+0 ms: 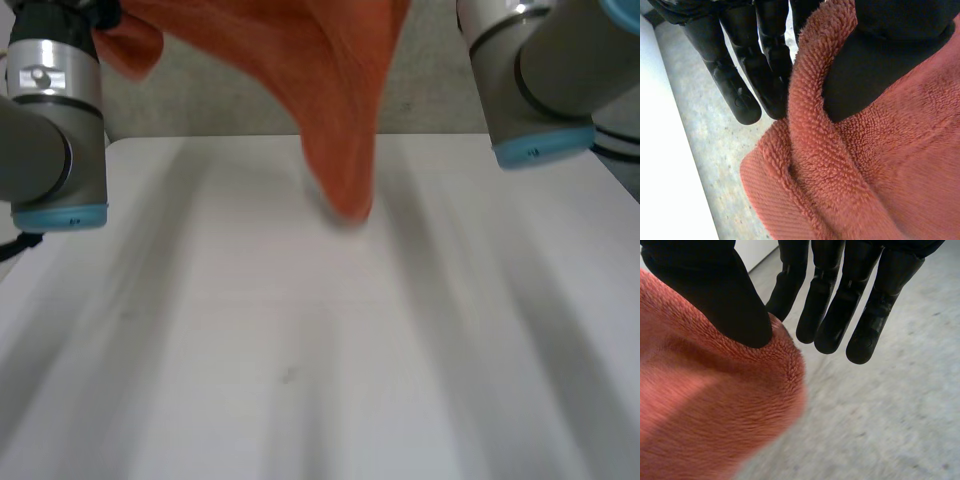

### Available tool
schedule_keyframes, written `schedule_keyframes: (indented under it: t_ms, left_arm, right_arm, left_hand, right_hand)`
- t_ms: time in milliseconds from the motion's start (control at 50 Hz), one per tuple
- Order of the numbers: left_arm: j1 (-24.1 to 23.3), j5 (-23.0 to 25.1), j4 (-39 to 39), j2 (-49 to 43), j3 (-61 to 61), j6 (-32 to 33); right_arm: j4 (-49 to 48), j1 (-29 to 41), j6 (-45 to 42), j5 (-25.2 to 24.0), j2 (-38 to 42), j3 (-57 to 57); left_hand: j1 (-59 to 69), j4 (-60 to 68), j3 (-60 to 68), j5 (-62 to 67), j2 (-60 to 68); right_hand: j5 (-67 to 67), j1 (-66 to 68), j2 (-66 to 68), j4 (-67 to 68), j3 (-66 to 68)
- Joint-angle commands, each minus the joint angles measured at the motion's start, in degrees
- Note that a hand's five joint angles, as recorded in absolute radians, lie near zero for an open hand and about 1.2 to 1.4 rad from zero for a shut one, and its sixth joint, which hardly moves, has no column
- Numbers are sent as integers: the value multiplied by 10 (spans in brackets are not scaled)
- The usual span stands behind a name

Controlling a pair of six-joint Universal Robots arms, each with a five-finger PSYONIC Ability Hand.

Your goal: Fold the laundry

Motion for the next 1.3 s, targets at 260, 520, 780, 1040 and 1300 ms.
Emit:
schedule_keyframes:
  t_ms: [260, 520, 780, 1040, 1300]
  left_arm:
    - [-24, 2, -78, -53, -275, -7]
    - [-20, 2, -219, -1, -329, -8]
    - [-26, 3, -269, 95, -380, -9]
    - [-61, 3, -300, 208, -413, -9]
    - [-67, 4, -308, 308, -416, -11]
  right_arm:
    - [115, -1, -113, -71, -41, 440]
    - [183, -21, -137, -92, -62, 525]
    - [292, -32, -189, -139, -120, 478]
    - [249, -25, -361, -166, -24, 317]
    - [248, -24, -482, -194, 97, 219]
  left_hand:
    - [143, 103, 104, 125, 106]
    - [54, 14, 16, 36, 17]
    - [-72, -112, -111, -90, -109]
    - [-74, -113, -112, -92, -111]
    - [-72, -112, -111, -90, -109]
  right_hand:
    - [136, 236, 123, 118, 122]
    - [136, 236, 123, 118, 122]
    - [-416, -317, -429, -435, -431]
    - [-435, -336, -448, -453, -449]
    - [-423, -324, -436, -441, -437]
